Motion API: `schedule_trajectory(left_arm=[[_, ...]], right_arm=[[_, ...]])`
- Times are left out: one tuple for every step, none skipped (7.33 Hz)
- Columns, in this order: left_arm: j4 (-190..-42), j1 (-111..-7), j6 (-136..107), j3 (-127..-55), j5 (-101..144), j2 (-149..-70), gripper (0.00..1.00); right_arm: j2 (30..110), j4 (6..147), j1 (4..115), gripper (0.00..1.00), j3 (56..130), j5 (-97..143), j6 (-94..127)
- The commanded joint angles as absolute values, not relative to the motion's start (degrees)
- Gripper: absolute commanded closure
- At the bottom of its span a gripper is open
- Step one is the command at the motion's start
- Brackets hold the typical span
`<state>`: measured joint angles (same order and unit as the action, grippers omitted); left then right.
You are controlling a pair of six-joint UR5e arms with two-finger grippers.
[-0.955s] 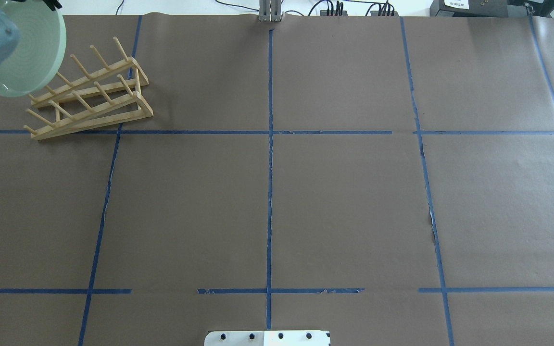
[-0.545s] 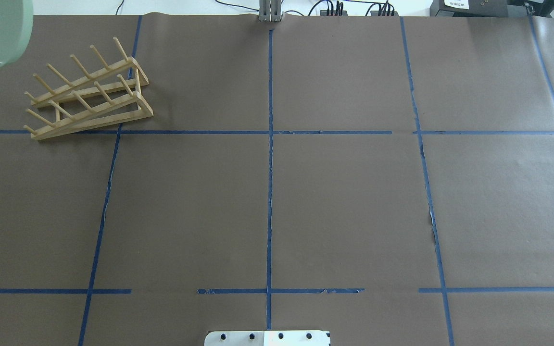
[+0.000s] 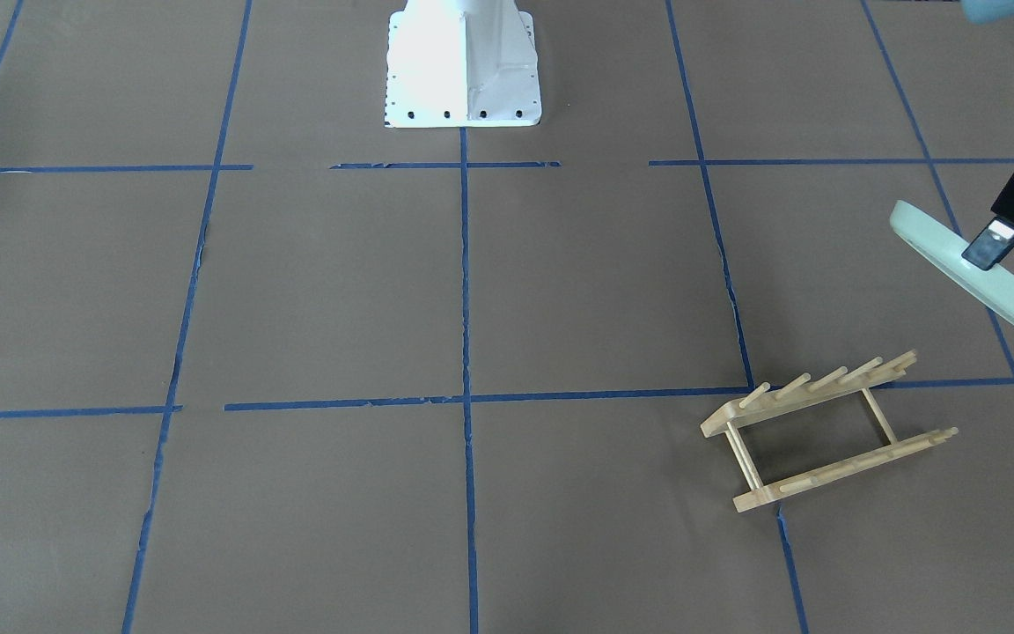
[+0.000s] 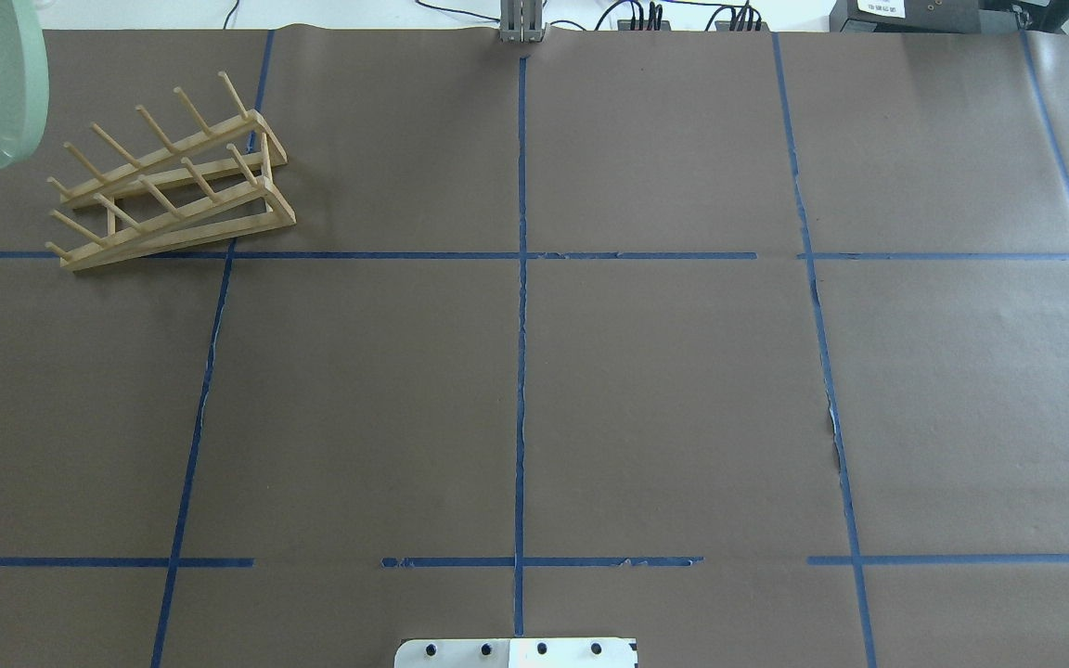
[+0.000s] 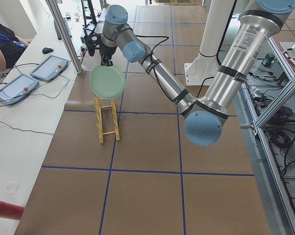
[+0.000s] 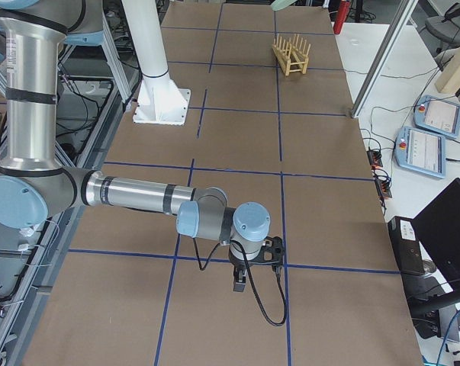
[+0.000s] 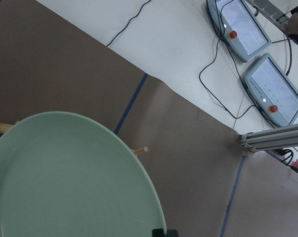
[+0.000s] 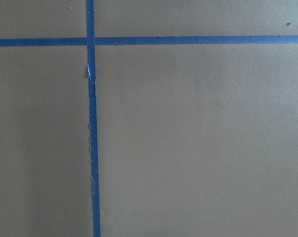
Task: Place plate on rack
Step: 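Tilt the plate upright with the left gripper above the rack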
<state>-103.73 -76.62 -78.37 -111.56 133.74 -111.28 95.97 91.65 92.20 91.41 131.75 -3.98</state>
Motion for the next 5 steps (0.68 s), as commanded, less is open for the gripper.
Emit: schedule_trajectory(left_arm=[[-127.2, -77.2, -89.5, -111.1, 137.0, -100.2, 1.0], [-139.1, -77.2, -95.7, -109.0, 137.0, -97.1, 1.0], [-147.4, -77.2, -100.8, -105.9, 137.1, -96.7, 1.0], [-151.1, -77.3, -102.9, -104.2, 137.1, -96.9, 1.0], [-152.0, -77.4, -103.2, -102.8, 137.1, -98.2, 1.0]], right_arm=[[96.0, 91.7, 92.2, 0.0, 91.4, 131.7, -4.0], [96.0, 91.7, 92.2, 0.0, 91.4, 131.7, -4.0], [96.0, 91.6, 92.2, 0.0, 91.4, 131.7, -4.0], [96.0, 91.7, 92.2, 0.0, 91.4, 131.7, -4.0], [96.0, 91.6, 92.2, 0.0, 91.4, 131.7, -4.0]])
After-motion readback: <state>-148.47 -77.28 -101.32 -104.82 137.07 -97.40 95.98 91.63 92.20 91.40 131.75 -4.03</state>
